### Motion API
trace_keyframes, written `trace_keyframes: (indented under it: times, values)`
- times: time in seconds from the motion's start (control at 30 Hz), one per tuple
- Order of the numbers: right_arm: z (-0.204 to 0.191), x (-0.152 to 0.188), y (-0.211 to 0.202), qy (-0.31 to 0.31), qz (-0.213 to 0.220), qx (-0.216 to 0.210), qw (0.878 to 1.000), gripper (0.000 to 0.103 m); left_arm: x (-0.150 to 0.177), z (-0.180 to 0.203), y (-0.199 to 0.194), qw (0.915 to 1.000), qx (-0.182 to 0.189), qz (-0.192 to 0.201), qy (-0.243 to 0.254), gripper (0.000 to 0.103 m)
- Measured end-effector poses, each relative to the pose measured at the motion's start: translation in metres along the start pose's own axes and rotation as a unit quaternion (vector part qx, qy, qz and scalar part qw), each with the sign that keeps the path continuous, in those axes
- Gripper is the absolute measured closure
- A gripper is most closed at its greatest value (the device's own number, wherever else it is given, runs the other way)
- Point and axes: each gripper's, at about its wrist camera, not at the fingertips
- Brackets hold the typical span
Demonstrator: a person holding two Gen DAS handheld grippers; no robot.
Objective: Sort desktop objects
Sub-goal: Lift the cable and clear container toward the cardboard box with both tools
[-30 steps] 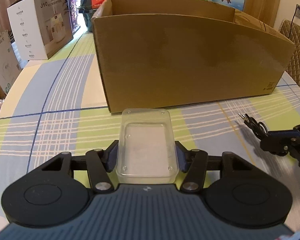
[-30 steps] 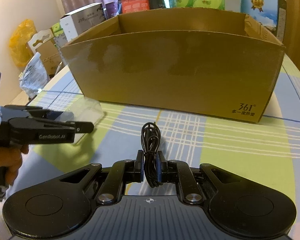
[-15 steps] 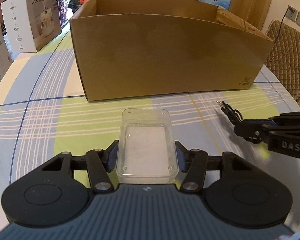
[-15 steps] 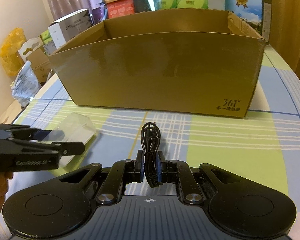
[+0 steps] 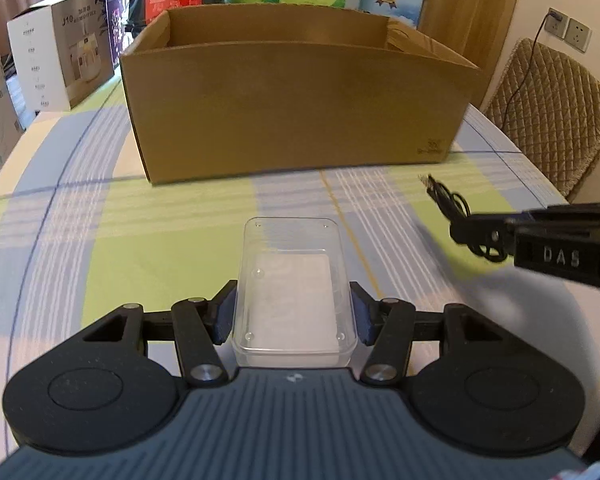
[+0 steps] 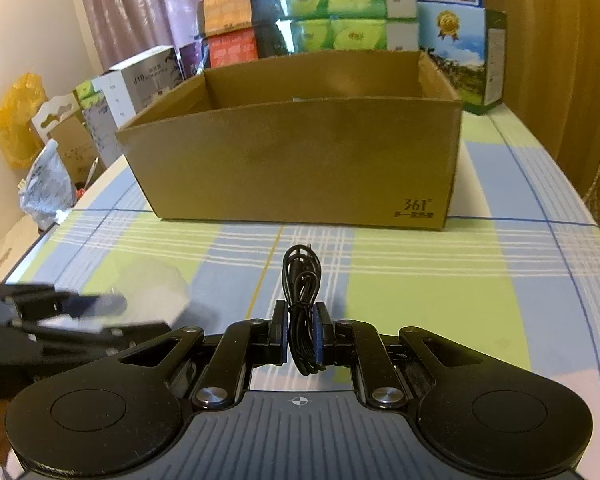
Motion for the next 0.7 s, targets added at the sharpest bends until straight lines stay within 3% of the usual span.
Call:
trace_keyframes:
  times: [0.27, 0.7]
  values:
    - [0.001, 0.007, -0.030, 0.013, 0.009, 0.003, 1.000, 0.094, 0.007, 0.017, -0.032, 0.9998, -0.009, 0.017, -0.008, 0.051]
    - [-0.009, 0.002, -0.069, 0.025, 0.028, -0.005, 0.999, 0.094, -0.010, 0.023, -0.082, 0.9987, -0.022, 0.038, -0.024, 0.051]
Point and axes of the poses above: each gripper's, at about its wrist camera, not at the fingertips, and y roughly the way its jaws point, z to its right, x to its underside, and after that the axes turned 12 degrees about y, right-handed
